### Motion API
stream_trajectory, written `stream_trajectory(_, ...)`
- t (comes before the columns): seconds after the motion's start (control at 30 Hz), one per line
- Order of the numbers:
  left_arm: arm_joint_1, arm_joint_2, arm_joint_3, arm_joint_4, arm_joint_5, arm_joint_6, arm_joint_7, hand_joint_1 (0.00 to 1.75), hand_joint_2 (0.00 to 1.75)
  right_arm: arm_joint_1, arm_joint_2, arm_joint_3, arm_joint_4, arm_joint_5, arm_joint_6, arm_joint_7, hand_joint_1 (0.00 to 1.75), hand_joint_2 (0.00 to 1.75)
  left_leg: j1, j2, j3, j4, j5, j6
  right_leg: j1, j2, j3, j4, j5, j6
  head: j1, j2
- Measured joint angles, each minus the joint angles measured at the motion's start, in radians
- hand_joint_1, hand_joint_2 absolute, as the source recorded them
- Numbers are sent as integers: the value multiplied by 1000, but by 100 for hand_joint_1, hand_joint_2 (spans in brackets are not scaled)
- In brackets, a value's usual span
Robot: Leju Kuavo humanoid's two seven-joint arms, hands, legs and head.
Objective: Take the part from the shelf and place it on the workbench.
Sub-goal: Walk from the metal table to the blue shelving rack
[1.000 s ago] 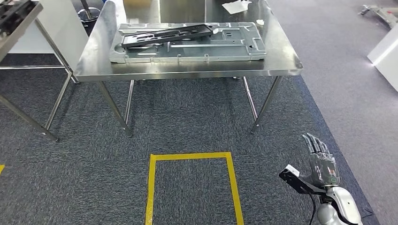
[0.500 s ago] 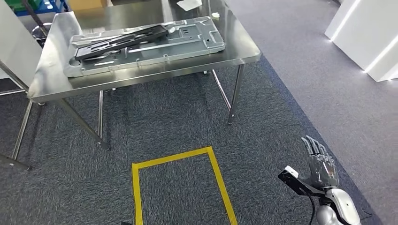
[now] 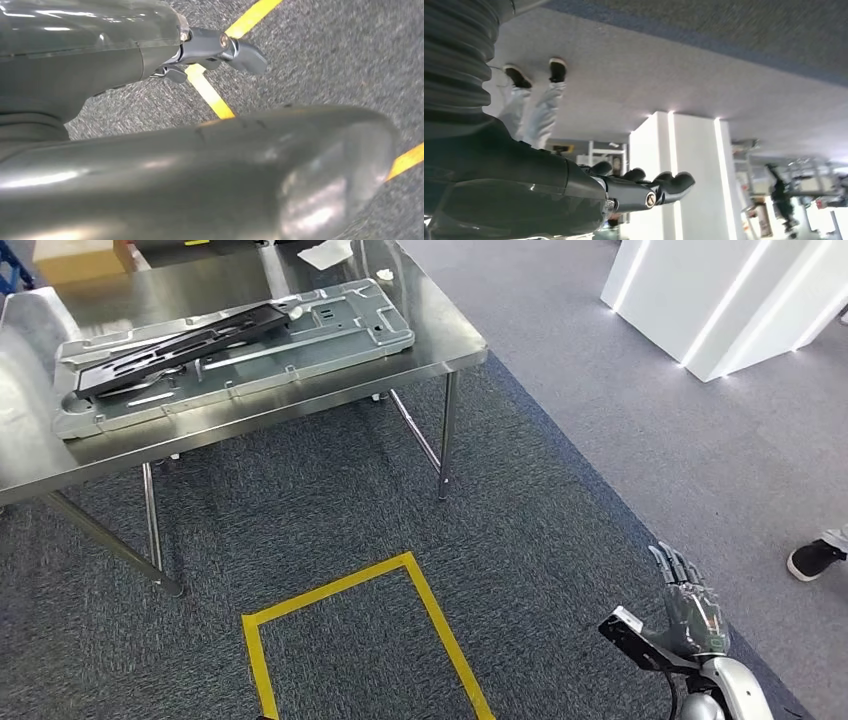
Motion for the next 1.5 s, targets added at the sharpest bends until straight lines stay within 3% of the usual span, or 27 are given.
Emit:
stream_trajectory(0.07,2,0,-1,0,-1,0,1,0,0,2,0,-4,0,-1,0,0,0,175,-2,27,-3,0,0,2,-4,-27,-58,128,-56,8,0,0)
stream_trajectory(0.1,2,0,-2,0,-2,-1,2,0,0,5,0,-5,0,0,0,0,0,175,-3,41,-4,1,-1,1,-6,-32,-70,158,-62,12,0,0)
stream_trajectory(0.13,2,0,-2,0,-2,-2,2,0,0,7,0,-7,0,0,0,0,0,175,-3,54,-5,1,-2,0,-8,-36,-61,147,-48,14,0,0)
stream_trajectory(0.2,0,0,-3,0,-3,-6,3,0,0,6,0,-12,-1,0,1,0,0,175,-3,78,-2,3,-6,-7,-9,-66,11,25,9,15,0,0)
stream_trajectory(0.27,-3,-1,-3,0,-4,-10,3,0,0,0,0,-15,-2,0,2,0,0,175,-8,101,2,8,-14,-18,-3,-113,76,-92,46,5,0,0)
stream_trajectory(0.3,-4,-1,-4,0,-5,-11,3,0,0,-1,0,-16,-2,2,2,-2,0,175,-11,111,5,9,-18,-24,1,-124,88,-116,49,-2,0,0)
stream_trajectory(0.37,-7,-1,-6,0,-7,-13,3,0,0,-2,0,-17,-4,4,2,-5,0,175,-13,134,10,8,-23,-35,6,-104,84,-121,49,-16,0,0)
stream_trajectory(0.4,-8,-1,-7,0,-7,-13,3,0,0,-1,0,-18,-6,6,2,-7,0,175,-10,132,12,12,-29,-41,5,-91,84,-124,50,-22,0,0)
stream_trajectory(0.47,-9,-1,-10,0,-9,-9,3,0,0,-3,1,-19,-9,10,0,-9,0,175,-4,86,-6,65,-69,-51,1,-66,85,-129,55,-36,0,0)
stream_trajectory(0.53,-7,-1,-13,0,-10,0,2,0,0,-6,3,-18,-11,15,0,-9,0,175,0,28,-63,193,-137,-55,0,-40,84,-130,58,-45,0,0)
stream_trajectory(0.57,-4,-1,-14,0,-10,3,2,0,0,-7,4,-18,-10,17,0,-9,0,175,1,16,-95,258,-161,-56,1,-26,83,-130,58,-47,0,0)
stream_trajectory(0.6,-2,-1,-14,0,-10,4,2,0,0,-6,4,-18,-10,17,0,-9,0,175,0,11,-117,298,-168,-56,2,-10,83,-129,58,-47,0,0)
stream_trajectory(0.63,0,-1,-15,0,-10,5,1,0,0,-5,4,-18,-9,17,-1,-9,0,175,0,9,-122,301,-153,-55,3,5,83,-128,58,-47,0,0)
stream_trajectory(0.7,1,-1,-15,0,-10,5,-3,0,0,-3,4,-18,-9,14,-2,-9,0,175,1,-5,-84,199,-77,-47,4,36,86,-126,57,-46,0,0)
stream_trajectory(0.77,1,1,-16,0,-10,5,-8,0,0,3,6,-18,-9,11,-4,-9,0,175,2,-50,-36,74,-18,-38,5,61,84,-121,56,-40,0,0)
stream_trajectory(0.83,2,2,-17,0,-10,4,-11,0,0,16,9,-18,-15,9,-7,-9,0,175,0,-71,-20,30,-8,-31,3,83,77,-119,58,-28,0,0)
stream_trajectory(0.87,2,2,-17,0,-10,2,-12,0,0,25,10,-18,-21,10,-8,-9,0,175,-1,-61,-19,26,-7,-27,1,94,73,-121,61,-20,0,0)
stream_trajectory(0.9,1,2,-17,0,-8,0,-13,0,0,34,11,-18,-28,11,-8,-8,0,175,-1,-50,-17,21,-3,-21,-2,95,71,-120,61,-14,0,0)
stream_trajectory(0.93,1,2,-17,0,-7,-1,-14,0,0,42,11,-18,-34,15,-8,-7,0,175,0,-39,-14,15,1,-14,-1,79,66,-111,55,-9,0,0)
stream_trajectory(1.0,4,2,-17,0,-6,-2,-15,0,0,44,14,-17,-42,24,-7,-1,0,175,0,-12,-10,4,8,-4,0,19,30,-37,10,-3,0,0)
stream_trajectory(1.07,9,2,-16,0,-6,-3,-15,0,87,40,21,-17,-44,33,-6,5,0,175,-4,16,-10,3,7,0,-1,-23,-32,89,-50,4,0,0)
stream_trajectory(1.13,13,2,-17,0,-7,-3,-15,0,175,41,28,-16,-45,38,-4,9,0,175,-5,37,-11,4,5,-1,-6,-32,-57,144,-58,11,0,0)
stream_trajectory(1.17,13,2,-17,0,-7,-4,-15,0,175,42,30,-16,-45,38,-4,10,0,175,-5,44,-11,5,3,-3,-8,-36,-41,116,-37,13,0,0)
stream_trajectory(1.23,11,2,-17,0,-6,-6,-15,0,175,47,30,-16,-50,35,-4,11,0,175,-5,56,-10,9,-1,-10,-11,-48,32,-12,17,13,0,0)
stream_trajectory(1.3,9,2,-16,0,-4,-10,-17,0,175,58,28,-16,-60,25,-4,10,0,175,-8,62,-10,14,-6,-19,-6,-55,85,-107,43,2,0,0)
stream_trajectory(1.37,10,2,-16,0,0,-13,-18,0,175,71,26,-16,-69,18,-4,7,0,175,-12,62,-11,18,-11,-18,-2,-53,92,-122,45,-7,0,0)
stream_trajectory(1.5,12,4,-16,0,3,-15,-21,0,175,84,25,-16,-83,18,-6,5,0,175,-14,61,-4,1,-4,-6,-4,-53,102,-142,54,-9,0,0)
